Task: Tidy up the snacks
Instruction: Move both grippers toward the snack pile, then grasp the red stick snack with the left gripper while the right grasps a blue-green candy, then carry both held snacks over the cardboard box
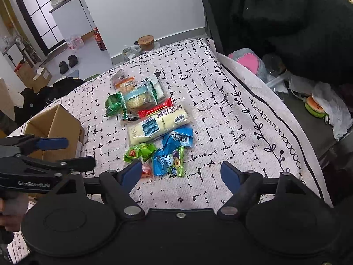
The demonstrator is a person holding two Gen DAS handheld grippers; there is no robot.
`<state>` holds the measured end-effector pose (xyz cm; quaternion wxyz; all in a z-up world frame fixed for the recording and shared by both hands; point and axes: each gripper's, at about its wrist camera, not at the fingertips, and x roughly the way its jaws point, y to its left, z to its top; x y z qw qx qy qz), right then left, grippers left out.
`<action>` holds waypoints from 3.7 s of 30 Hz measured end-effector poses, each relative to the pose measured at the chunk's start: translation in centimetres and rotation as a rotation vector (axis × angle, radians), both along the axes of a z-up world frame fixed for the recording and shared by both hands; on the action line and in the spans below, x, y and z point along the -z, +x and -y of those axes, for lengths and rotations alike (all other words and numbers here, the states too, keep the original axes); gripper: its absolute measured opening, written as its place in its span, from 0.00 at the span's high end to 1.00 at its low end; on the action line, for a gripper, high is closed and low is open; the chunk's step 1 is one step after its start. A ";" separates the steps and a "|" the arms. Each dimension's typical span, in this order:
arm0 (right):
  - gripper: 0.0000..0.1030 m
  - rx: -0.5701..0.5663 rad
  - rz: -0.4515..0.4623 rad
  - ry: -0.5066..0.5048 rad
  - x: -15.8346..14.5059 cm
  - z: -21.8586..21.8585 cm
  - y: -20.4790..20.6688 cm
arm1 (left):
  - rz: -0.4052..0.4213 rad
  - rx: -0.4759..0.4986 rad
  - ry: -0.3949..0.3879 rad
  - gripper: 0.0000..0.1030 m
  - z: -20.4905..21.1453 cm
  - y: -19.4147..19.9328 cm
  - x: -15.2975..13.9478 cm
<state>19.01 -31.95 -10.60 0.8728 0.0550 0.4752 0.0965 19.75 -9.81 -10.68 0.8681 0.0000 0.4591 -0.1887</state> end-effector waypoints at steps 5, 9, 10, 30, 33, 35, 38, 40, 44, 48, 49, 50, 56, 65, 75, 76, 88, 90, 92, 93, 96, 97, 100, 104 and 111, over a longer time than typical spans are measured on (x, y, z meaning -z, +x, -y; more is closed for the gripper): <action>0.33 0.010 -0.008 0.013 0.6 0.1 0.6 | -0.042 0.011 -0.024 0.16 1.2 1.1 1.5; 0.37 0.018 -0.026 0.020 1.6 0.3 1.1 | -0.076 0.021 -0.033 0.20 2.2 1.8 2.8; 0.38 0.017 -0.034 0.022 1.8 0.3 1.3 | -0.083 0.024 -0.035 0.20 2.4 1.9 3.0; 0.44 0.043 -0.100 0.073 5.6 0.5 2.8 | -0.131 -0.001 0.018 0.32 5.8 2.6 7.6; 0.44 0.043 -0.107 0.081 6.0 0.0 2.7 | -0.114 0.003 0.005 0.42 5.8 2.6 7.5; 0.44 0.049 -0.104 0.091 6.2 -0.1 2.6 | -0.112 0.010 -0.008 0.50 5.7 2.5 7.5; 0.44 0.054 -0.101 0.088 6.5 -0.1 2.8 | -0.114 0.000 -0.032 0.54 5.3 2.3 7.4; 0.44 0.059 -0.100 0.097 6.7 -0.1 3.1 | -0.117 -0.005 -0.045 0.56 5.0 2.1 7.3; 0.43 0.061 -0.086 0.120 7.2 -0.5 3.4 | -0.120 -0.006 -0.053 0.57 4.6 1.8 7.2; 0.43 0.086 -0.085 0.147 8.0 -0.9 3.5 | -0.111 -0.043 -0.052 0.57 3.5 1.7 6.7; 0.43 0.093 -0.083 0.151 8.1 -1.0 3.6 | -0.107 -0.054 -0.051 0.57 3.2 1.7 6.6; 0.43 0.099 -0.078 0.155 8.3 -1.1 3.6 | -0.105 -0.064 -0.052 0.57 3.0 1.6 6.5; 0.43 0.106 -0.054 0.158 8.6 -2.2 3.7 | -0.084 -0.103 -0.054 0.57 2.0 1.3 5.8; 0.70 0.108 -0.119 0.241 8.9 -1.8 3.9 | -0.072 -0.128 -0.064 0.57 0.9 0.7 5.4; 0.73 0.077 -0.037 0.249 5.6 -2.1 2.1 | -0.007 -0.117 -0.086 0.57 0.2 -0.3 3.2; 0.73 0.076 -0.026 0.250 5.2 -2.2 2.0 | -0.001 -0.118 -0.087 0.57 0.1 -0.4 3.0; 0.73 0.065 0.099 0.262 1.1 -3.8 1.1 | 0.100 -0.164 -0.085 0.57 -2.5 -1.3 -1.1; 0.73 0.058 0.114 0.261 0.5 -4.3 1.1 | 0.114 -0.173 -0.085 0.57 -3.1 -1.5 -1.7; 0.73 0.048 0.128 0.262 0.0 -4.9 1.1 | 0.123 -0.183 -0.082 0.57 -3.8 -1.7 -2.1; 0.73 0.040 0.136 0.262 -0.3 -5.2 1.0 | 0.128 -0.189 -0.080 0.57 -4.2 -1.8 -2.3; 0.73 0.019 0.155 0.259 -0.9 -6.4 1.0 | 0.141 -0.209 -0.080 0.57 -5.3 -2.2 -2.7; 0.73 0.012 0.160 0.255 -1.1 -6.8 1.0 | 0.145 -0.217 -0.081 0.57 -5.7 -2.3 -2.8; 0.73 -0.013 0.185 0.263 -2.0 -8.1 0.9 | 0.159 -0.241 -0.083 0.57 -7.2 -2.7 -3.3; 0.73 -0.042 0.216 0.283 -3.1 -9.8 1.1 | 0.174 -0.282 -0.075 0.57 -9.4 -3.2 -3.8; 0.73 -0.104 0.231 0.317 -3.7 -13.1 2.3 | 0.177 -0.359 -0.042 0.57 -13.6 -4.0 -4.1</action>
